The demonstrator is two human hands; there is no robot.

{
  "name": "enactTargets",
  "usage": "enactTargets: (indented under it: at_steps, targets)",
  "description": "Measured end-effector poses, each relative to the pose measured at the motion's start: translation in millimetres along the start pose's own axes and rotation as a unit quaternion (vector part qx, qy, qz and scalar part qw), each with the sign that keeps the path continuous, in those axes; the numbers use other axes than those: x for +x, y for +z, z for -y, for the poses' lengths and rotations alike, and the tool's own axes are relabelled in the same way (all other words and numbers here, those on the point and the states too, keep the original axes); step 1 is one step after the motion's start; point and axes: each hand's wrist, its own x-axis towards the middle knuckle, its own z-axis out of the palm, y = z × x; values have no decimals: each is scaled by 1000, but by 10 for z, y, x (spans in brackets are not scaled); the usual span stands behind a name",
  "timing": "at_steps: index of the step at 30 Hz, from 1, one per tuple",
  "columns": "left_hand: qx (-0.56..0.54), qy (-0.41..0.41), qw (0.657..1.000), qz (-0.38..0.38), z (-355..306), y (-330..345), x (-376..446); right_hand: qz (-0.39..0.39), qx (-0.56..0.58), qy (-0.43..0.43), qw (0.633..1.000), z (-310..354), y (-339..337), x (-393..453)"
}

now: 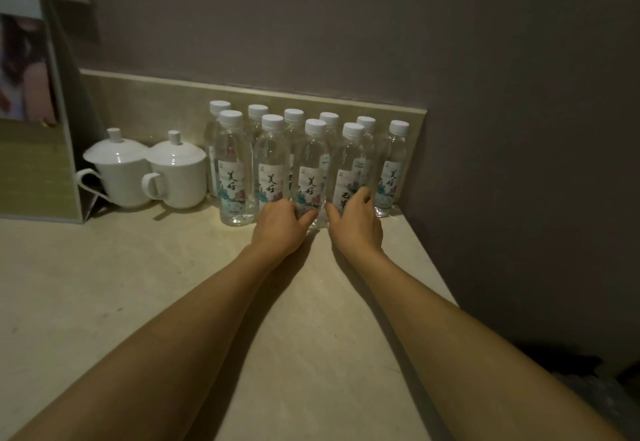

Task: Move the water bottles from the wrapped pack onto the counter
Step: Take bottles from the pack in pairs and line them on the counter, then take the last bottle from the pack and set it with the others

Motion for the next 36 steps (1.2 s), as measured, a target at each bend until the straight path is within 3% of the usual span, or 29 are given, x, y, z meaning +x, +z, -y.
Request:
enactTargets:
  at_steps: [6,19,28,36]
  targets:
    - [-32,18,999,-25,37,43,7,-4,-22,-1,1000,34,28,26]
    - [-4,-25,999,30,-176,-100,-112,63,36,21,997,-14,-233,-61]
    - [-117,6,993,-1,-972,139,-424,-61,83,-15,995,-606,-985,-128]
    - [-107,46,993,6,-2146,821,-925,-178,108,-18,978,-1750,-1927,-286]
